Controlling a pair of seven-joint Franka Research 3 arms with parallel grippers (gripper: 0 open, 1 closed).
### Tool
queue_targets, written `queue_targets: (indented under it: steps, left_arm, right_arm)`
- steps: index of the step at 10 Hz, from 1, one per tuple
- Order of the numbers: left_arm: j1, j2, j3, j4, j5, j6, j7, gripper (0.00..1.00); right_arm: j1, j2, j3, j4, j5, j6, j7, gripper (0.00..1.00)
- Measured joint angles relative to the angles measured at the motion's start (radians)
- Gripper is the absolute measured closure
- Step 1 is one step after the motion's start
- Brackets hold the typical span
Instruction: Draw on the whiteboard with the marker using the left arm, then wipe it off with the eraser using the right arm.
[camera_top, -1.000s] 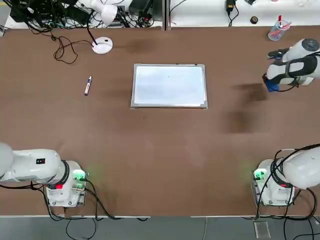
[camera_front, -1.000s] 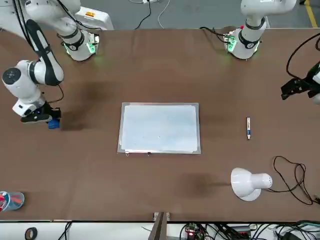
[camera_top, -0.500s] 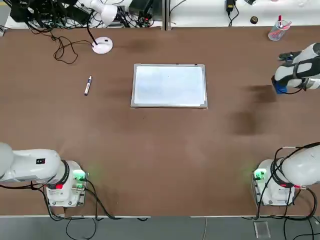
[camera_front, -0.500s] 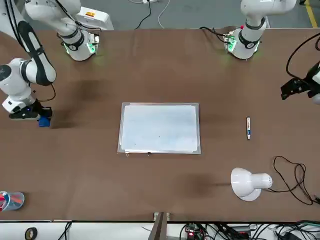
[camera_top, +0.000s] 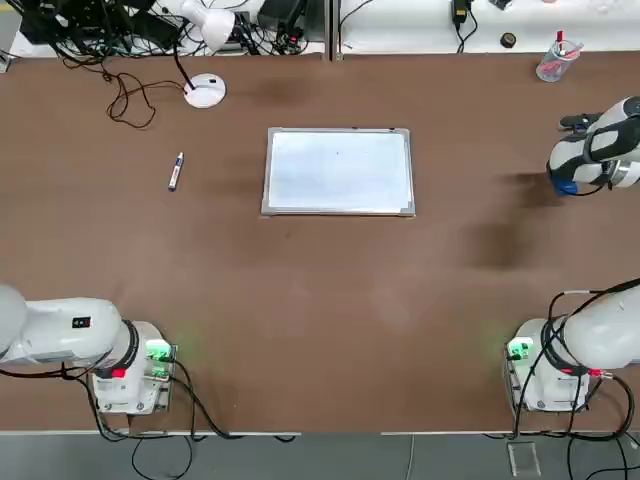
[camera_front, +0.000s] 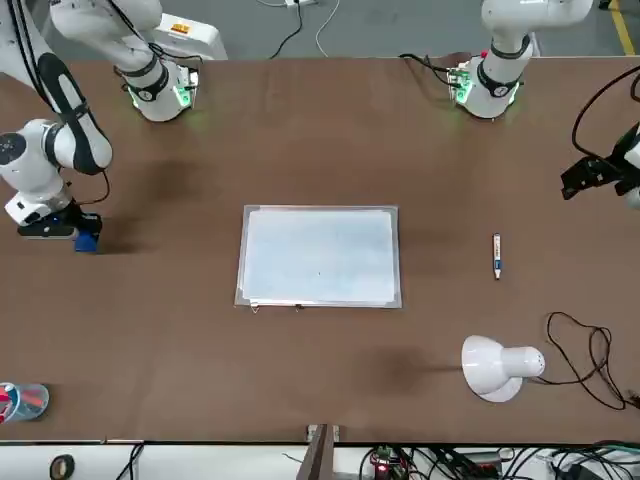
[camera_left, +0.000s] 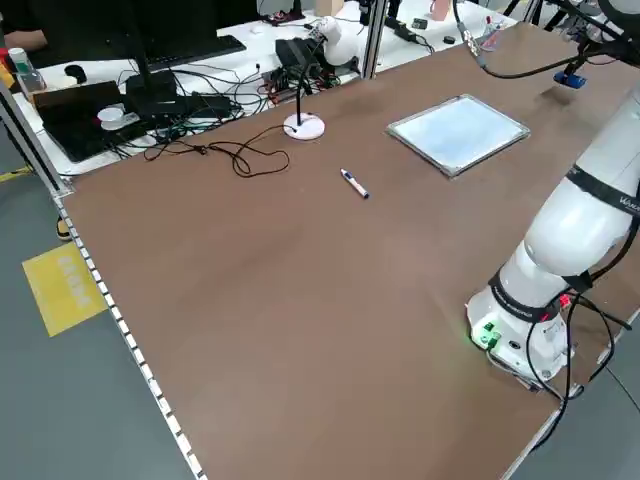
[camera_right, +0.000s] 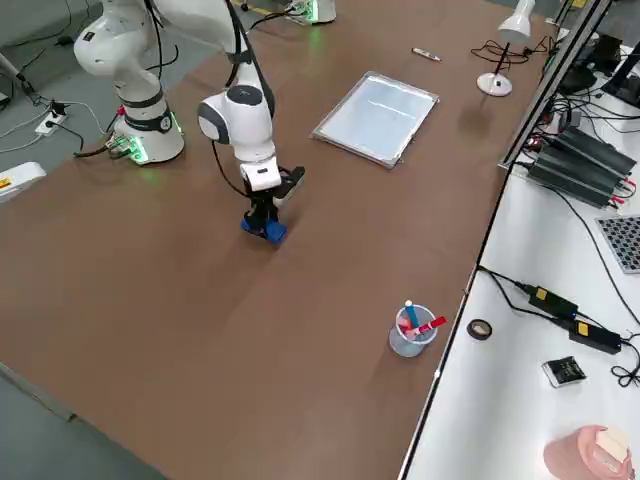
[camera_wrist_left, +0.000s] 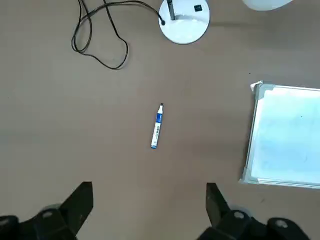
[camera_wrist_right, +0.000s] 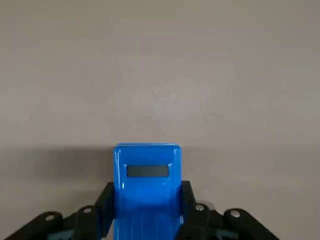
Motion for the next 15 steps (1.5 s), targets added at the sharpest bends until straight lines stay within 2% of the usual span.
queue_targets:
  steps: [9,12,15]
  left_arm:
    - [0.003,0.0,0.001,-0.001,0.0,0.0,0.0,0.0]
    - [0.003,0.001,0.001,-0.002,0.0,0.0,0.0,0.0]
    - [0.003,0.001,0.001,-0.002,0.0,0.0,0.0,0.0]
  right_arm:
    - [-0.001,0.025,0.003,0.011,0.009,0.01,0.007,0.44]
    - [-0.001,0.025,0.004,0.011,0.012,0.01,0.008,0.4]
    - [-0.001,0.025,0.004,0.011,0.013,0.01,0.008,0.4]
